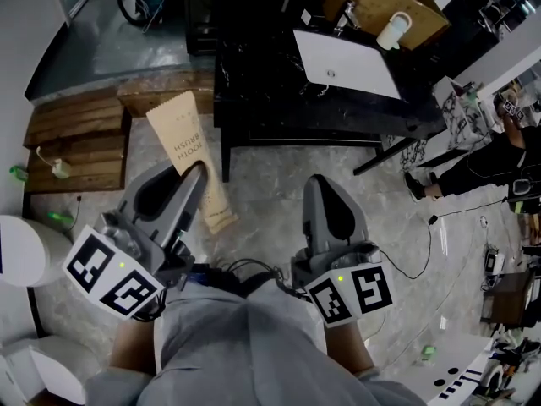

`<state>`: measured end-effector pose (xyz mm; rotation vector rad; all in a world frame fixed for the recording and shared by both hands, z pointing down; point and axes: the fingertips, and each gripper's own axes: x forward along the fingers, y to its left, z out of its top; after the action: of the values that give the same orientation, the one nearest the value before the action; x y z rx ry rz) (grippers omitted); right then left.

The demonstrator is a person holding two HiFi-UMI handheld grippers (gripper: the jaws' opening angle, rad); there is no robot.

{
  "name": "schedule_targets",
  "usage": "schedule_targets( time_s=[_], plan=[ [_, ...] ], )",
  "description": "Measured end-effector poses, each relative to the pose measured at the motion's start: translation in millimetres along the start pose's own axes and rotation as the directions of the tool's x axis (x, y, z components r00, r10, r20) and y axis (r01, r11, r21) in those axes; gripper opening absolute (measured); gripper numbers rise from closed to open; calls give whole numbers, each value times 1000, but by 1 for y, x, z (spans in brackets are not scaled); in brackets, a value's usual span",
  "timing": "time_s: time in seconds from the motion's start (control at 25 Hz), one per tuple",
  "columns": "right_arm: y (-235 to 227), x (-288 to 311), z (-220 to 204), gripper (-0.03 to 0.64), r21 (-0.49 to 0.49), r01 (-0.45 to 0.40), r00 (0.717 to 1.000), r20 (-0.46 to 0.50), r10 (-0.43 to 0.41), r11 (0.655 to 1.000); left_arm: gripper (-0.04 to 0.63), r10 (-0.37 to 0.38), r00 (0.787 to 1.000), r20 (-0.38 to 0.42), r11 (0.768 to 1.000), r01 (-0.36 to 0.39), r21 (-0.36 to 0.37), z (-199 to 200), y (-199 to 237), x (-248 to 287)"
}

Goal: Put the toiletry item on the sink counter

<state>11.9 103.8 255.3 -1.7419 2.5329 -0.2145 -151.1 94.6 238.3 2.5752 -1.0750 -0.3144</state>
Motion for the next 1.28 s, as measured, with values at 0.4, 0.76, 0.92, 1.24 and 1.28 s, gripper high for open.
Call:
schedule_targets(
  time_s=[0.4, 0.76, 0.92, 1.24, 1.28],
  plan=[
    [4, 6, -2, -3, 6, 13, 1000, -15, -13, 1000, 57, 0, 1000, 2, 1000, 0, -27, 0, 12, -3],
    [-1, 10, -6, -3, -9, 4, 1000, -26, -4, 1000, 57, 8, 1000, 15, 999, -7, -34, -1, 18, 0],
    [-3, 20, -3, -3, -39, -17, 1000, -23, 16, 999, 57, 19, 1000, 25, 1000, -19, -19, 0, 21, 5],
    [-18, 58, 5, -3, -115, -51, 999, -20, 49, 992, 57, 57, 998, 40, 998, -57, -12, 8, 43, 34],
    [-22, 63, 6, -3, -119, -56, 998, -23, 54, 991, 57, 62, 997, 40, 998, -62, -11, 8, 47, 40]
  ],
)
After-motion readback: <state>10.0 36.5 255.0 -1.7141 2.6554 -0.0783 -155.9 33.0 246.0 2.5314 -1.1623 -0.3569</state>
